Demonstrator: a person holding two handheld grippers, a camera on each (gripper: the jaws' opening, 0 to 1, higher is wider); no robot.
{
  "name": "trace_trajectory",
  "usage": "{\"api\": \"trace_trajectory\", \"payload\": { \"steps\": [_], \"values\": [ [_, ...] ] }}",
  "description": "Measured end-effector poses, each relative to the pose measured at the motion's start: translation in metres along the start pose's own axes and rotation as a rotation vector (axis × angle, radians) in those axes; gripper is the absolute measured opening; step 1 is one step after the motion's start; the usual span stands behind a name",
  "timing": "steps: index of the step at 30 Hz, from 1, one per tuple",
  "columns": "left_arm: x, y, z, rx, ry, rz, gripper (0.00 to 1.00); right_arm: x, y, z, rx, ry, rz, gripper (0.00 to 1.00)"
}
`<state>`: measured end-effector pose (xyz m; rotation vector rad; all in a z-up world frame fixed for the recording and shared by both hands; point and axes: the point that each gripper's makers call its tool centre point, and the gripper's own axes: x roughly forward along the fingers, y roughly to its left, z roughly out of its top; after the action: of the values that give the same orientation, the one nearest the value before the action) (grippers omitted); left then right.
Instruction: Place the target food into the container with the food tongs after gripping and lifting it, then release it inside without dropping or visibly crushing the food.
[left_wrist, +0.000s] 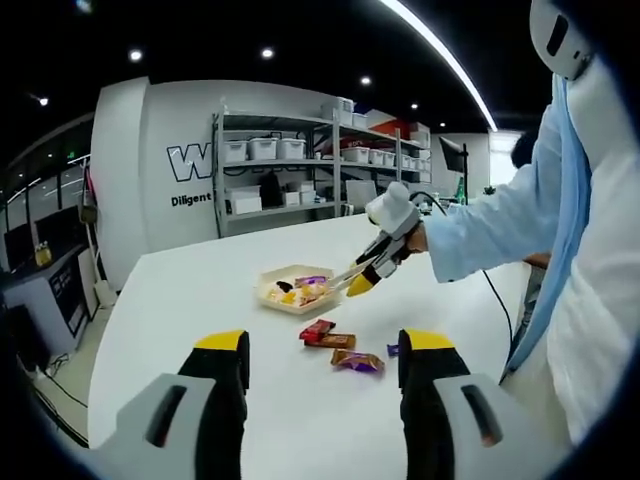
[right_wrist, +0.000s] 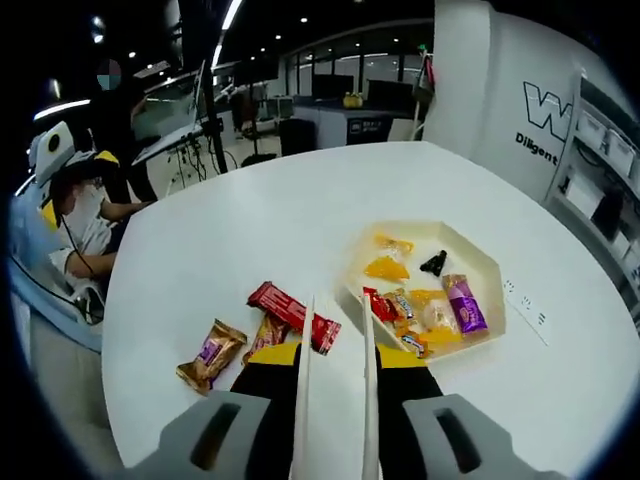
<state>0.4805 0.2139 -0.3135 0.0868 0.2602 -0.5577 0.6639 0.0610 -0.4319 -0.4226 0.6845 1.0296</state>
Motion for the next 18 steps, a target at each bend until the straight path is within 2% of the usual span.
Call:
{"api": "trace_trajectory", "payload": {
  "steps": [7,18],
  "values": [
    [-0.004,0.001,-0.002,-0.002,-0.003,0.003,0.58,0.011,0.023,-0.016,0.006,0.034,0.033,0.20],
    [-0.011,0.004,-0.004,-0.004,-0.005,0.009,0.59,0.025,0.050,-0.031,0.033,0.063,0.071,0.20]
  ]
}}
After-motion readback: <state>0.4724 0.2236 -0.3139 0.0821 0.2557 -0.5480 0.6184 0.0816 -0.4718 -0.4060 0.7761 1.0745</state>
